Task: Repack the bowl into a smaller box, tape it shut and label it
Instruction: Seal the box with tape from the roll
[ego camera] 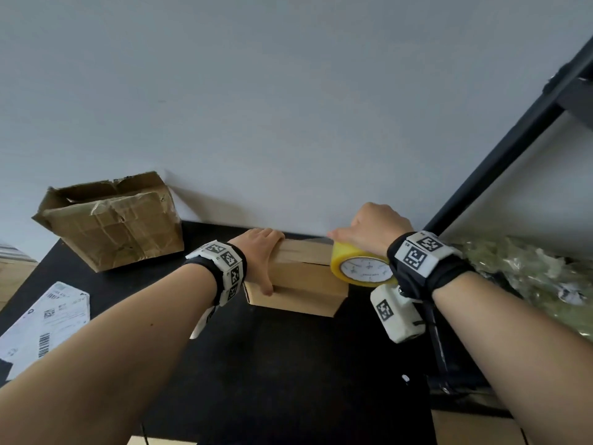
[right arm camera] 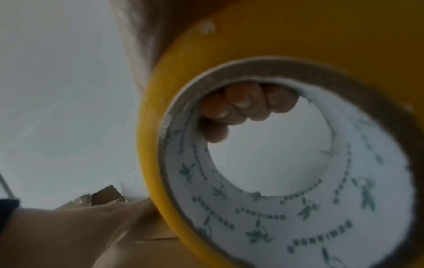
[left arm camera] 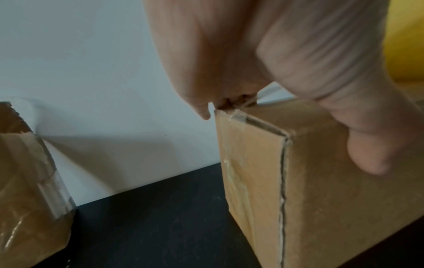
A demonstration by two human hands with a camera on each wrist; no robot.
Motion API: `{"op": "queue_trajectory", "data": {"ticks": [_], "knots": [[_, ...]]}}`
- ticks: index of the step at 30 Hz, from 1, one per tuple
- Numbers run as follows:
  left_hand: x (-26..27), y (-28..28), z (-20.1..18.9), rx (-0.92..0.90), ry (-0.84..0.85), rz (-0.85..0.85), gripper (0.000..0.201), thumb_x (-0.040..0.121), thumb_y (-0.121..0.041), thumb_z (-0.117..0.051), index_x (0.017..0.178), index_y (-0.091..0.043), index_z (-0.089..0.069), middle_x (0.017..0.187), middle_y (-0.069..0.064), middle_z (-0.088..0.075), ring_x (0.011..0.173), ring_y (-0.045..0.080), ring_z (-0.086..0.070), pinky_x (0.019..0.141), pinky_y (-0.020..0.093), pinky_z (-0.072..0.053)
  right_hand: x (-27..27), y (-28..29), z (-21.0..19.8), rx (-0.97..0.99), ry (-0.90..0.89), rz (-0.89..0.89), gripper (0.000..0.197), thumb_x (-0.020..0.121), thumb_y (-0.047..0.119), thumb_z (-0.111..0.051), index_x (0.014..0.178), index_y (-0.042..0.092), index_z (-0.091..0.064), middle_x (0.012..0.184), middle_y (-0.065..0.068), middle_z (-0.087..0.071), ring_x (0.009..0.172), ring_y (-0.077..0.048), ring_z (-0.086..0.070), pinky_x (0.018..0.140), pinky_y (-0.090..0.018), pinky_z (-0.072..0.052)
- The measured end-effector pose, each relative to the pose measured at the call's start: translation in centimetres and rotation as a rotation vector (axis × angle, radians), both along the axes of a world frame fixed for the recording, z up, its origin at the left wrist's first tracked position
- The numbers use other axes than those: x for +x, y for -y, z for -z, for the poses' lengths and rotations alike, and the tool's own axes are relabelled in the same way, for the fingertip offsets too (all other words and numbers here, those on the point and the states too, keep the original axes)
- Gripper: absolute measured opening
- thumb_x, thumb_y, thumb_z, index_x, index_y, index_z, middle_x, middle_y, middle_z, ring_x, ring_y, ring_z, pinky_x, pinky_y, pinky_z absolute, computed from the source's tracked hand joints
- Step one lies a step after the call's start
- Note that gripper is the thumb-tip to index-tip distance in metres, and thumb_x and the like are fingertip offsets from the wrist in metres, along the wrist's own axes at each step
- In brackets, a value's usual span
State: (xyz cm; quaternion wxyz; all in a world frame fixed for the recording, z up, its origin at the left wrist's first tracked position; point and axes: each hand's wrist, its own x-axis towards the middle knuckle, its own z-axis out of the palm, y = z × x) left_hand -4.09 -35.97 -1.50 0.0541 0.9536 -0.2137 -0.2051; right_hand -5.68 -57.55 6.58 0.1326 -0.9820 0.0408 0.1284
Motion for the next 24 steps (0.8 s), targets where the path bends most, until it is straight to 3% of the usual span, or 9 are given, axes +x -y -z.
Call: {"op": "queue_trajectory", "data": {"ticks": [4, 11, 24], "knots": [[-0.2, 0.0, 0.1, 0.018, 0.004, 0.006, 0.112, 0.051, -0.046, -0.083, 0.142, -0.019, -0.024, 0.138, -0.003, -0.037, 0.129, 0.017, -0.035, 0.111, 0.03, -0.03, -0.5, 0.4, 0.5, -0.009, -0.016, -0.005, 0.054, 0.075, 0.059, -0.063, 0.053, 0.021, -0.033, 0.056, 0.003, -0.038, 0.051, -0.017, -0.037, 0.05, -0.027, -0.026], [-0.3, 0.1, 0.3, 0.021, 0.033, 0.019, 0.112, 0.052, -0.047, -0.082, 0.143, -0.019, -0.023, 0.138, -0.003, -0.036, 0.129, 0.017, -0.035, 0.112, 0.028, -0.027, -0.8, 1.5, 1.4, -0.185, -0.071, -0.033, 0.053, 0.071, 0.066, -0.062, 0.058, 0.018, -0.045, 0.064, 0.002, -0.053, 0.059, -0.016, -0.05, 0.053, -0.026, -0.033], [-0.3, 0.2, 0.5, 0.049, 0.053, 0.04, 0.112, 0.054, -0.048, -0.081, 0.144, -0.02, -0.02, 0.14, -0.004, -0.033, 0.13, 0.016, -0.032, 0.113, 0.027, -0.022, 0.1, 2.2, 3.9, -0.255, -0.075, -0.05, 0.059, 0.071, 0.074, -0.057, 0.058, 0.017, -0.047, 0.063, 0.002, -0.054, 0.058, -0.017, -0.05, 0.052, -0.023, -0.031]]}}
